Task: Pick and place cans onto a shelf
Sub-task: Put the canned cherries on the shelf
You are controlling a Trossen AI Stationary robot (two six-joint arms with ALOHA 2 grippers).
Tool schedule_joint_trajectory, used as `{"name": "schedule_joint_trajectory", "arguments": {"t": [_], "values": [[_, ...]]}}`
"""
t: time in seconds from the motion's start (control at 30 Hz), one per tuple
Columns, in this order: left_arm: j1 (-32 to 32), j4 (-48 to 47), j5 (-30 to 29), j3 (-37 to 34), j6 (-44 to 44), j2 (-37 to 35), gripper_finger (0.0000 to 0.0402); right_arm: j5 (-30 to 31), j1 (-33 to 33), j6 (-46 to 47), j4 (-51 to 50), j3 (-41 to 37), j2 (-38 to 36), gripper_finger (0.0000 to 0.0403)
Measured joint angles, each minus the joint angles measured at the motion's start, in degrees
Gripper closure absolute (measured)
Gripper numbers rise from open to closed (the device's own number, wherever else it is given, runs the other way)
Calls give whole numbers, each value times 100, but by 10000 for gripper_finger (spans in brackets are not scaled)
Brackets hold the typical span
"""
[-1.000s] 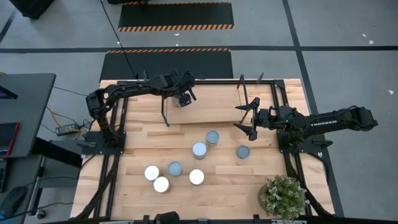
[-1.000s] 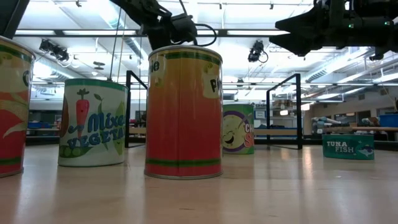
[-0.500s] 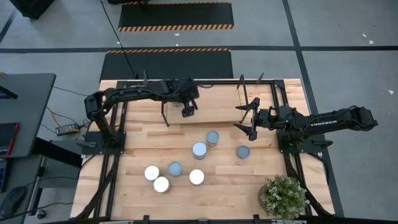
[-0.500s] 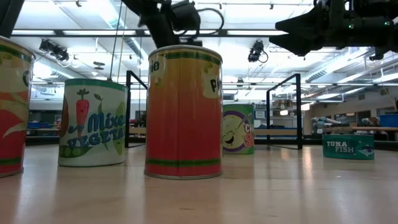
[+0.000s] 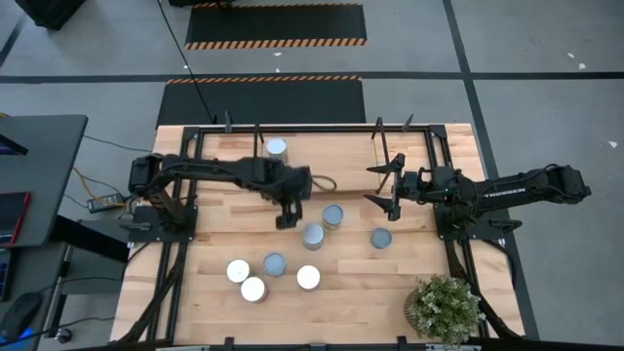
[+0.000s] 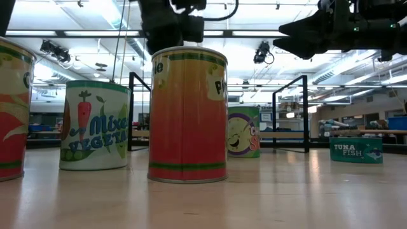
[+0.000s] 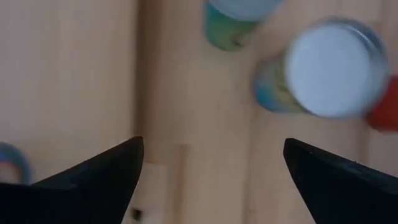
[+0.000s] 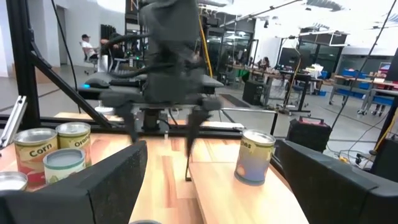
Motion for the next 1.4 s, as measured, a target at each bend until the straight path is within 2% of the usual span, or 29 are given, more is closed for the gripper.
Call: {"name": "schedule_joint_trajectory", "arguments": {"t": [0.27, 0.43, 0.6, 0.83, 1.0, 1.4], "values": [[-577, 147, -3, 1, -496, 102, 10, 0, -7, 0, 43, 0, 9, 31], [-784, 130, 327, -27, -804, 462, 10, -7, -7, 87, 84, 0, 9, 31], [-974, 519, 326, -37, -889, 858, 10, -11, -7, 87, 91, 0, 9, 31], [-1088, 952, -225, -35, -845, 1018, 10, -11, -7, 87, 94, 0, 9, 31], [-1094, 1427, -156, -33, -760, 1018, 10, -11, -7, 85, 107, 0, 20, 31], [-1175, 1911, -105, -33, -625, 1092, 14, -9, -5, 90, 97, 0, 20, 31]]}}
